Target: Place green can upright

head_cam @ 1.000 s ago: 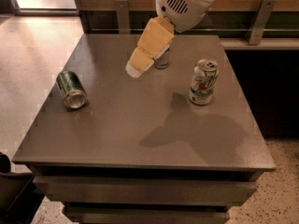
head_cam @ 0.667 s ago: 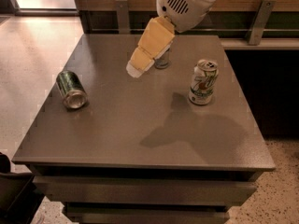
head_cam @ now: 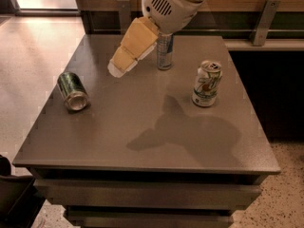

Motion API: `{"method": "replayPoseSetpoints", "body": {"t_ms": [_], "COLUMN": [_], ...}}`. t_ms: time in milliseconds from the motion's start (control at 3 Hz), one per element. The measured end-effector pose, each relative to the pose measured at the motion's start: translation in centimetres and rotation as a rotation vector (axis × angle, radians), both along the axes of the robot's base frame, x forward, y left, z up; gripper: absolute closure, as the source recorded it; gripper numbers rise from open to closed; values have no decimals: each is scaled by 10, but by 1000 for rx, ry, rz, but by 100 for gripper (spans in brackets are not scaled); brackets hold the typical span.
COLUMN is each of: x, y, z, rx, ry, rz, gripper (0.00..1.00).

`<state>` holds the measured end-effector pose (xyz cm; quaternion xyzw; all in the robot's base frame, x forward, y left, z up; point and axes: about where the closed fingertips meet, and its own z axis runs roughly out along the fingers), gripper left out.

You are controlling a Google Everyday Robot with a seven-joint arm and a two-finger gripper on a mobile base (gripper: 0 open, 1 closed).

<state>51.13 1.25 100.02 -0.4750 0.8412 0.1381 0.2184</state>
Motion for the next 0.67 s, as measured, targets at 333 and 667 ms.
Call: {"method": "replayPoseSetpoints", "body": {"t_ms": [333, 667], "x": [-4, -4], "y": [31, 58], "z": [-11, -21], "rx": [6, -3], "ry": [23, 35], "rz": [-40, -92], "gripper": [0, 0]}}
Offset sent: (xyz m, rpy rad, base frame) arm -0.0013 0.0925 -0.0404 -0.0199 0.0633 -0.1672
